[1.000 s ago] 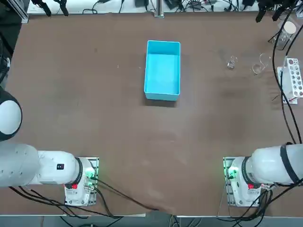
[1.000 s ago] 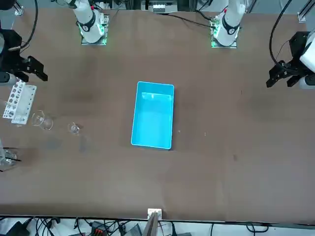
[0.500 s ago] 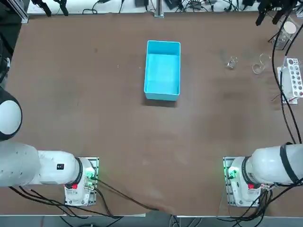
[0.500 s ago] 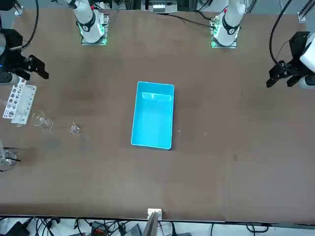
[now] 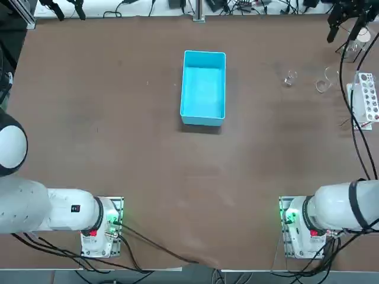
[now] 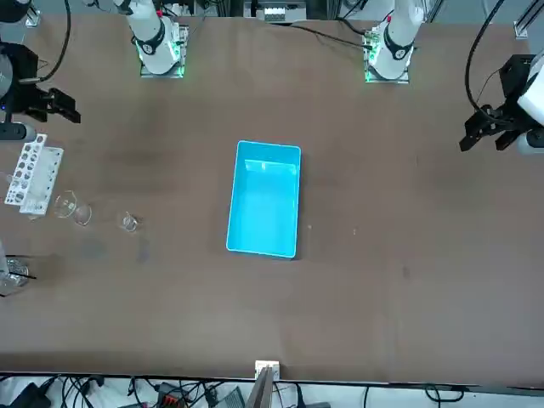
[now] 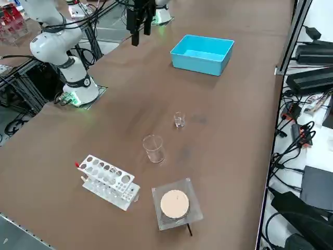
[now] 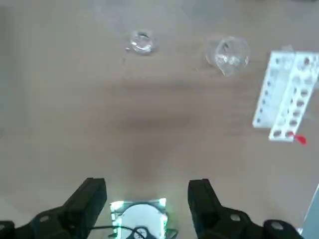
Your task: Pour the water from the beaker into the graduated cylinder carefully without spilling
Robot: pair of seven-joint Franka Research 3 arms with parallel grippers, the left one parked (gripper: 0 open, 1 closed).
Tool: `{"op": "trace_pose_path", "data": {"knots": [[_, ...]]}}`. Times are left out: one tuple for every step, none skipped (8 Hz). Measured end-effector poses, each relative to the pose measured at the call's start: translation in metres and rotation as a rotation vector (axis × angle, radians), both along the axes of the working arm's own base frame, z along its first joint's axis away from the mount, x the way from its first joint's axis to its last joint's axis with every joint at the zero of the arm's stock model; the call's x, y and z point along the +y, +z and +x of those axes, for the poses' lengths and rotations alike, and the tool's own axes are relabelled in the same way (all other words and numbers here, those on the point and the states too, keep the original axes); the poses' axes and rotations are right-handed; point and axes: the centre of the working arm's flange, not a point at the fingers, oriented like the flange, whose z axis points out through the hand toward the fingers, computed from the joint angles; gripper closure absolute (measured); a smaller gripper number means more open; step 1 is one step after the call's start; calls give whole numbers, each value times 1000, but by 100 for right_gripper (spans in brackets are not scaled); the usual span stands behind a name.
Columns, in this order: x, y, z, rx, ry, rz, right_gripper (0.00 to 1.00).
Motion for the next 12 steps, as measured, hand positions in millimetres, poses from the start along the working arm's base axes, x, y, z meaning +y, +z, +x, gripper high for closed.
{"op": "trace_pose_path", "data": {"knots": [[0, -3, -1, 10, -77, -24, 0], [0, -7, 0, 13, -162, -52, 0], [1, -13, 0, 28, -261, -106, 1], [3, -23, 2, 48, -350, -193, 1], [11, -37, 7, 47, -416, -297, 1], [28, -56, 15, 29, -470, -416, 0], [51, -78, 24, -8, -516, -543, 0], [78, -106, 32, -58, -552, -672, 0], [106, -140, 38, -115, -581, -788, 0], [129, -174, 42, -177, -614, -890, 0], [145, -208, 46, -249, -651, -980, 0], [159, -237, 48, -336, -691, -1052, 0]]}}
